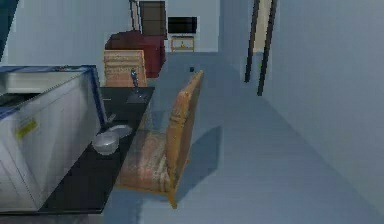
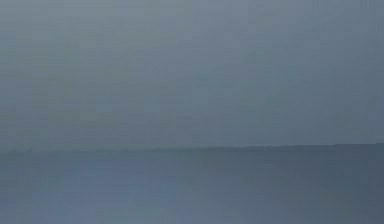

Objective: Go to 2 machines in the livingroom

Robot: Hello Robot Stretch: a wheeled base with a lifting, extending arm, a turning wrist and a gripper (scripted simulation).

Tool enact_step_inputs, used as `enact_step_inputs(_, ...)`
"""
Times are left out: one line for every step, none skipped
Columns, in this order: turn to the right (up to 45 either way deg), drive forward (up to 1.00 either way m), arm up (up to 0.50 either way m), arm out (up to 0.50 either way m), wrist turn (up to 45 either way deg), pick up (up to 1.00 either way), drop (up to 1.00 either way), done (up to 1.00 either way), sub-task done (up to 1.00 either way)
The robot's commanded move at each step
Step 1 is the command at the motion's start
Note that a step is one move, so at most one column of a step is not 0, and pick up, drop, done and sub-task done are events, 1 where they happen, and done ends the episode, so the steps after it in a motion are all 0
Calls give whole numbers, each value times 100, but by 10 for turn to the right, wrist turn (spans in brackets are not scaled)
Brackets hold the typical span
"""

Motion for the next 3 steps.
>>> enact_step_inputs(-420, 0, 0, 0, 0, 0, 0, 0, 0)
enact_step_inputs(0, 0, 0, 0, 0, 0, 0, 0, 100)
enact_step_inputs(450, 0, 0, 0, 0, 0, 0, 0, 0)
